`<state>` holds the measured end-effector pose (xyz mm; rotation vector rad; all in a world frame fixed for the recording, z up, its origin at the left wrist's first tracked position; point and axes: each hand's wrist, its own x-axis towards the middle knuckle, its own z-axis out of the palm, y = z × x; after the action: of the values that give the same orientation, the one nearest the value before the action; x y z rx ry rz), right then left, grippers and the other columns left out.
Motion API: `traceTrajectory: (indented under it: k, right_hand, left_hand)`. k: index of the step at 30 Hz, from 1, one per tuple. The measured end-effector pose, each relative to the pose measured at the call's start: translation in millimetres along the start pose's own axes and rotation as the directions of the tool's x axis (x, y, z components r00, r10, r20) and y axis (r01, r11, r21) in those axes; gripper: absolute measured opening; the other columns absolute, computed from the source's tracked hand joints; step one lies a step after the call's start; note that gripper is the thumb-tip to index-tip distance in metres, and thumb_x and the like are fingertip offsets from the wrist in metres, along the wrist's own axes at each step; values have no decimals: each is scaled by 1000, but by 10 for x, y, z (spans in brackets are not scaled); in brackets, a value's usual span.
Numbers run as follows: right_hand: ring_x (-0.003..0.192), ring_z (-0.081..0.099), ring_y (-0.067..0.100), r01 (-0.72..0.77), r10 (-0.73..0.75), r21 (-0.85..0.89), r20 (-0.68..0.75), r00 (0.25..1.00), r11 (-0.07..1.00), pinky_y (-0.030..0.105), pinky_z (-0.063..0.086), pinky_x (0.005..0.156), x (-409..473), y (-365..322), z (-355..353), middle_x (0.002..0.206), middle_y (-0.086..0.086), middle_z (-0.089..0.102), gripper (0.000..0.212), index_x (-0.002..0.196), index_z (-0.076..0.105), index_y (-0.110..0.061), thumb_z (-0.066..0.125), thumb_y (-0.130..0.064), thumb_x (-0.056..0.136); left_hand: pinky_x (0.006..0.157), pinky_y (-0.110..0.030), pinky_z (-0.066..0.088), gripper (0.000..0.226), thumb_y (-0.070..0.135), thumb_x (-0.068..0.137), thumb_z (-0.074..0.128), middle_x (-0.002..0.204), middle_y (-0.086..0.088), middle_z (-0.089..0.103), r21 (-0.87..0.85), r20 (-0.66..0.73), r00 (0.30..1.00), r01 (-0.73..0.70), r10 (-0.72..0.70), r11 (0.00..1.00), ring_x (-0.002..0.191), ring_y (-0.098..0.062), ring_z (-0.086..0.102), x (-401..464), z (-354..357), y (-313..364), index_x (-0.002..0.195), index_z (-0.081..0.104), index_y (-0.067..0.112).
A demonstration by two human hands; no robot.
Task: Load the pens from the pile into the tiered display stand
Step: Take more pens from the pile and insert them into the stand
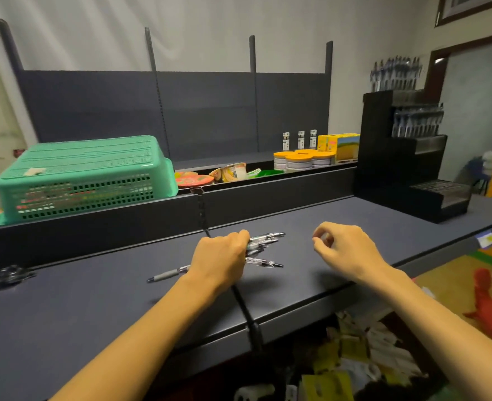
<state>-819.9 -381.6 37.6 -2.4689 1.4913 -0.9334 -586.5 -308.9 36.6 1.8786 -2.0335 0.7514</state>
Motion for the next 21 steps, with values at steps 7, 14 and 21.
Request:
traceTrajectory:
  k: [7,14,21]
  right_hand:
    - [80,61,12,0,2,-21,64,998,1000,26,53,73,466,1037,-181,89,-7,63,14,104,62,-24,56,-32,94]
    - [77,62,10,-21,19,19,91,996,1000,34,58,74,997,1921,-476,87,-10,66,11,99,64,-28,57,-34,92]
    - [72,63,8,60,-89,149,196,977,987,35,58,76,1335,2480,-688,85,-9,67,10,95,69,-27,63,-33,90]
  left_hand:
    - [54,-33,29,8,18,91,49,87,-6,66,-50,-39,999,-22,20,998,74,-35,62,959,547,721,96,54,14]
    - [60,-33,29,9,21,96,38,98,-1,62,-2,-12,1000,-5,5,1000,85,-29,60,1913,829,1438,101,44,18]
    - [49,-30,21,10,25,94,50,80,0,61,-15,-149,989,17,-19,1000,67,-27,58,2514,1000,1959,88,45,20]
